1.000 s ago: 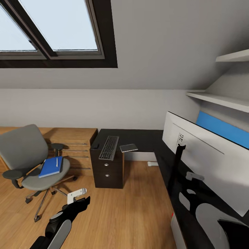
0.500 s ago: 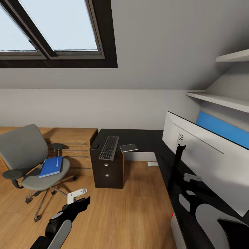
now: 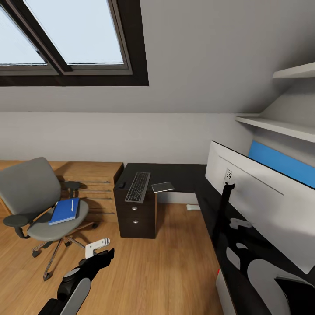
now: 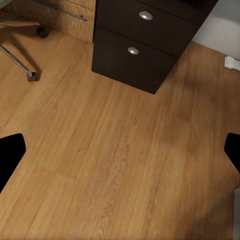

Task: In the bedroom, organize the workspace by keeping the computer under the desk, ensuring the monitor is on the desk, placing the keyboard on the desk next to the monitor, placing the mouse on the desk next to the keyboard, moving the folder from the swivel chair onto the desk next to the mouse, stacking the notebook on top of the folder with the pen on top of the notebook, and positioning the swivel chair next to the desk.

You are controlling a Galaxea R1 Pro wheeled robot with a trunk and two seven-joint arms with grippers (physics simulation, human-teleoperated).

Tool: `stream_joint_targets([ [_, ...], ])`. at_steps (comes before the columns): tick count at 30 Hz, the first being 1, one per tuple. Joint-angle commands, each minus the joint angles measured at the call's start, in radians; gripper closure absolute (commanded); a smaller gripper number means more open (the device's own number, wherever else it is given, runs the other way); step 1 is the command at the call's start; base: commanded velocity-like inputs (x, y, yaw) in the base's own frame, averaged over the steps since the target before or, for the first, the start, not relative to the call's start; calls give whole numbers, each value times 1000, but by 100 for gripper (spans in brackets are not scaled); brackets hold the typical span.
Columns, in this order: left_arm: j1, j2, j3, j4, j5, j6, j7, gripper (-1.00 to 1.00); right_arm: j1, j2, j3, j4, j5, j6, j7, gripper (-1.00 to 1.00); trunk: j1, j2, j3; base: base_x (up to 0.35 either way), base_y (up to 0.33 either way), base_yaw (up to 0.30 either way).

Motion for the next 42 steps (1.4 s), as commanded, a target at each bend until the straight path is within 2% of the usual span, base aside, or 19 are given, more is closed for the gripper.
stream_joint_targets([
  [1, -1, 1, -3, -1, 10, 1, 10, -100, -1, 1, -1, 2, -8, -7, 5, -100, 0, -1, -2, 0, 0, 0],
  [36, -1, 1, -5, 2, 11, 1, 10, -100, 0, -1, -2, 4, -10, -19, 14, -100, 0, -1, -2, 3, 0, 0],
  [42, -1, 1, -24, 2, 11, 1, 11, -100, 0, -5, -3, 4, -13, -13, 12, -100, 0, -1, -2, 207, 0, 0],
])
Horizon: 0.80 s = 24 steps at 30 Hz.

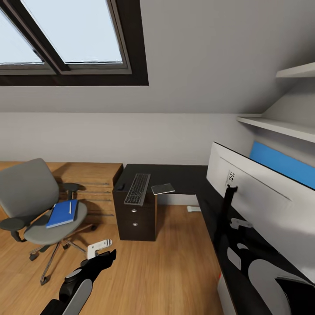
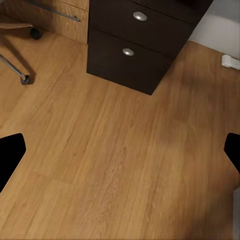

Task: In the bedroom, organize the workspace by keeping the computer under the desk, ensuring the monitor is on the desk, placing the keyboard on the desk next to the monitor, placing the mouse on the desk next to the keyboard, moving the folder from the swivel chair onto the desk next to the mouse, stacking the notebook on top of the folder with the pen on top of the notebook, and positioning the swivel chair next to the desk.

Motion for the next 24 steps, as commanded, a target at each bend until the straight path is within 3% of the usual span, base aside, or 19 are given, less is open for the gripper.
stream_joint_targets([
  [1, -1, 1, -6, -1, 9, 1, 10, -100, -1, -1, 0, 1, -9, -3, 3, -100, 1, -1, -2, 268, 0, 0],
  [13, -2, 1, -17, 4, 8, 1, 11, -100, -1, -3, -1, 2, -10, 3, 0, -100, 1, -1, -2, 102, 6, 0],
  [24, -2, 1, -18, 6, 9, 1, 11, -100, -1, -5, -1, 2, -11, 4, -1, -100, 1, -1, -2, 102, 103, 0],
])
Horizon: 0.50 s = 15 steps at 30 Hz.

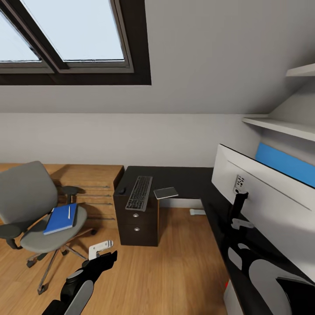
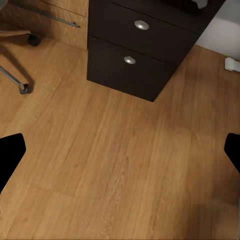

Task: In the bedroom, organize the workspace by keeping the computer under the desk, ensuring the monitor is on the desk, placing the keyboard on the desk next to the monitor, placing the mouse on the desk next to the keyboard, moving the folder from the swivel chair onto the desk next to the mouse, stacking the notebook on top of the folder with the pen on top of the notebook, and positioning the swivel chair next to the desk.

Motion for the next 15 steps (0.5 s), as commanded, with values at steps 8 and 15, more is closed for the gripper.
stream_joint_targets([
  [8, -1, 1, -3, -1, 10, 1, 10, -100, -1, -17, -3, 2, -10, 12, -9, -100, 0, -1, -2, 15, 15, 0],
  [15, -1, 1, -3, -1, 10, 1, 10, -100, -1, -22, -6, 1, -14, 37, -28, -100, 0, -1, -2, 2, 1, 0],
])
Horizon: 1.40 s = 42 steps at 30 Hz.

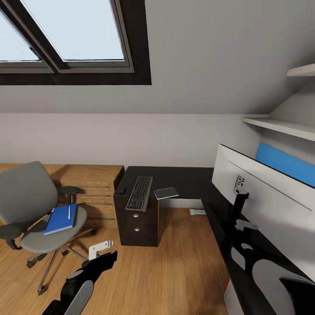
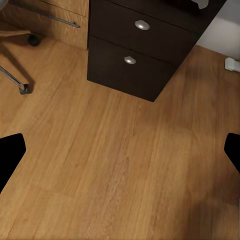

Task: In the bedroom, organize the workspace by keeping the computer under the desk, ensuring the monitor is on the desk, placing the keyboard on the desk next to the monitor, placing the mouse on the desk next to the keyboard, moving the folder from the swivel chair onto the desk next to the mouse, stacking the notebook on top of the folder with the pen on top of the notebook, and positioning the swivel chair next to the desk.

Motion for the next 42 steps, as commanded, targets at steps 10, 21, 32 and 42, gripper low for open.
stream_joint_targets([
  [10, -1, 1, -3, -1, 11, 1, 10, -100, -1, -1, 3, -1, -10, -14, -3, -100, 0, -1, -2, 0, 0, 0],
  [21, -1, 1, -3, -1, 11, 1, 10, -100, -1, -1, 3, 0, -10, -15, -3, -100, 0, -1, 1, 0, 0, -43],
  [32, -1, 1, -3, -1, 12, 1, 10, -100, -1, 2, 3, 1, -9, -16, -3, -100, 0, -1, 5, 0, 0, -141],
  [42, -1, 1, -3, -1, 13, 1, 10, -100, -1, 2, 4, 1, -7, -16, -3, -100, 0, -1, 5, 0, 0, -6],
])
